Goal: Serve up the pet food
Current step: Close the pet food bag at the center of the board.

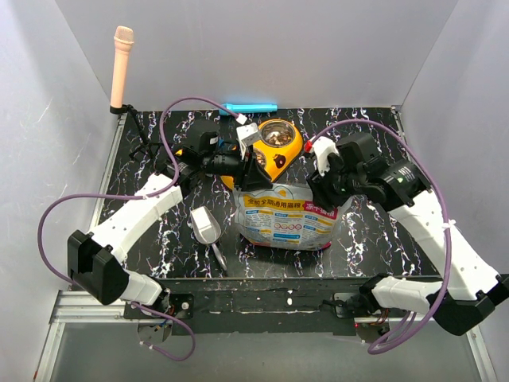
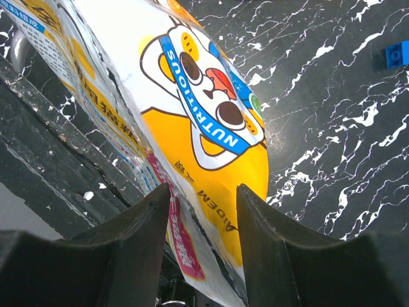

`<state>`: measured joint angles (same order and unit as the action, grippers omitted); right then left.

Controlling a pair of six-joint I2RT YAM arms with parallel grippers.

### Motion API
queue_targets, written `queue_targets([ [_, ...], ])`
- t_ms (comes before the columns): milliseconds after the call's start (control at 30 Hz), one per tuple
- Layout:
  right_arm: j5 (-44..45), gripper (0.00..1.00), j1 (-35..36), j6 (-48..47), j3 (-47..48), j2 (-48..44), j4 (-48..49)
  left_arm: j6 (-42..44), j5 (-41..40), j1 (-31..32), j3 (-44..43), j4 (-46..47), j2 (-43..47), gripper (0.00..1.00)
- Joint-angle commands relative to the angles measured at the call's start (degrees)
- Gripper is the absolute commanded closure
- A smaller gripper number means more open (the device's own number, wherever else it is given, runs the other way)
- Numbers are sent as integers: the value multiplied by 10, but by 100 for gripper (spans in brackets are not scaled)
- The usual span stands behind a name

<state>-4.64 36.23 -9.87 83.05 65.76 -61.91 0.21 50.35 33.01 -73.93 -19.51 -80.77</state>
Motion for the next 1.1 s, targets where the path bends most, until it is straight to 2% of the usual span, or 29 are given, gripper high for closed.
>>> queue_targets([
  [0,-7,47,10,-5,37,10,-6,6,-16,-7,-24,2,28,69],
  [300,-49,44,22,-9,48,18,-6,-22,-1,-7,-46,14,40,58],
  [567,-55,43,28,-9,50,22,-1,-37,4,-7,-64,17,49,56],
  [867,-66,41,35,2,71,17,-8,-39,-36,-7,-75,17,66,55],
  [1067,-82,41,36,3,68,21,-2,-62,10,-7,-73,21,42,53],
])
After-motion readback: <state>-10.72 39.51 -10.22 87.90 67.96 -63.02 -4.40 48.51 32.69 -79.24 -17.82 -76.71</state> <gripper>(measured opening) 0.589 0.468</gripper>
